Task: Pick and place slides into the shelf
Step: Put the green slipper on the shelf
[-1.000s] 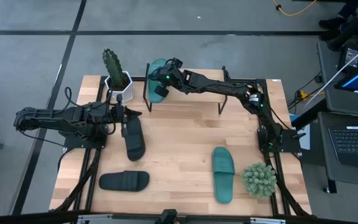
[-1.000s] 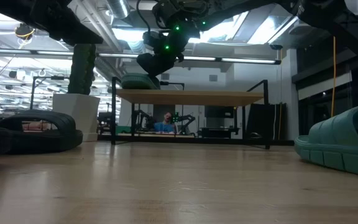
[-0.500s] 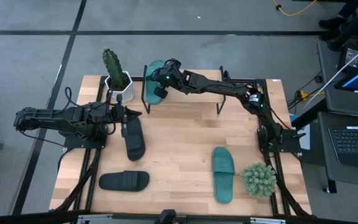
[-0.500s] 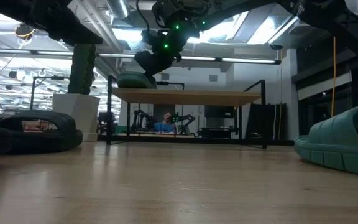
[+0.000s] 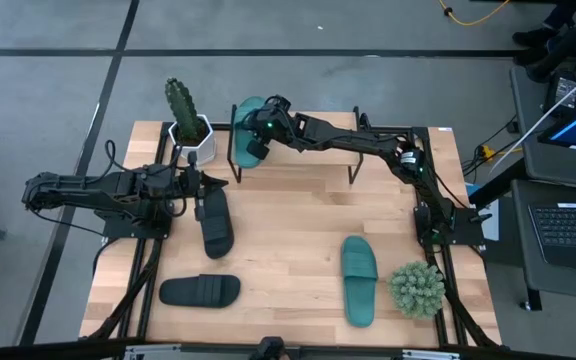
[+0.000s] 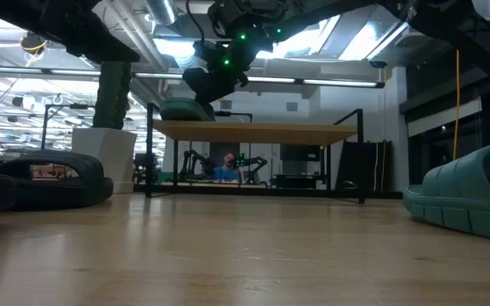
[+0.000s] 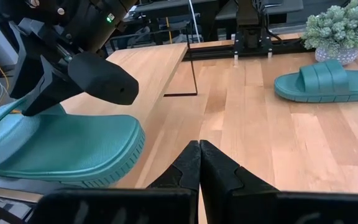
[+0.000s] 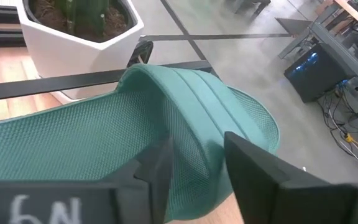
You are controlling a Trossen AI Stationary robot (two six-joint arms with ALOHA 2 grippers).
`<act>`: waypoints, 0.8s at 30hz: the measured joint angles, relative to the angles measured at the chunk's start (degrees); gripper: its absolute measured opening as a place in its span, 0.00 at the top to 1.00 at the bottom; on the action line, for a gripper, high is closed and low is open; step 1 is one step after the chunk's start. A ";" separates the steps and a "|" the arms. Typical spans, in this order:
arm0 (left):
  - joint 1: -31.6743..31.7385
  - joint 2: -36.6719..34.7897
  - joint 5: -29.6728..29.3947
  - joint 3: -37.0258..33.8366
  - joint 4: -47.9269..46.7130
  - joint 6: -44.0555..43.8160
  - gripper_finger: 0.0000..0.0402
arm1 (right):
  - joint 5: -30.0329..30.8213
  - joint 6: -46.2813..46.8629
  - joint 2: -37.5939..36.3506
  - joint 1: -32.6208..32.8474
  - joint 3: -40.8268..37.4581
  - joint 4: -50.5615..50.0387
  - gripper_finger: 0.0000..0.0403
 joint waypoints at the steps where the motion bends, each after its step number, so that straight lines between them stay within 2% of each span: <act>1: 0.00 0.00 0.00 0.00 0.00 0.00 1.00 | 0.02 0.00 0.00 0.00 0.00 0.00 0.59; 6: 0.00 0.00 0.00 0.00 0.00 -0.01 1.00 | -0.77 -0.04 -0.46 0.11 0.00 -0.79 0.51; 14: 0.00 0.00 0.00 0.00 0.02 -0.02 1.00 | -0.83 -1.50 -5.22 1.29 0.07 -5.65 0.50; 20: -0.04 0.00 0.00 0.00 -0.41 0.00 1.00 | -0.79 -1.47 -11.98 3.74 0.07 -18.26 0.50; 24: -0.04 0.00 -0.02 0.00 -0.44 0.02 1.00 | -0.70 0.40 -16.40 6.65 0.07 -28.03 0.54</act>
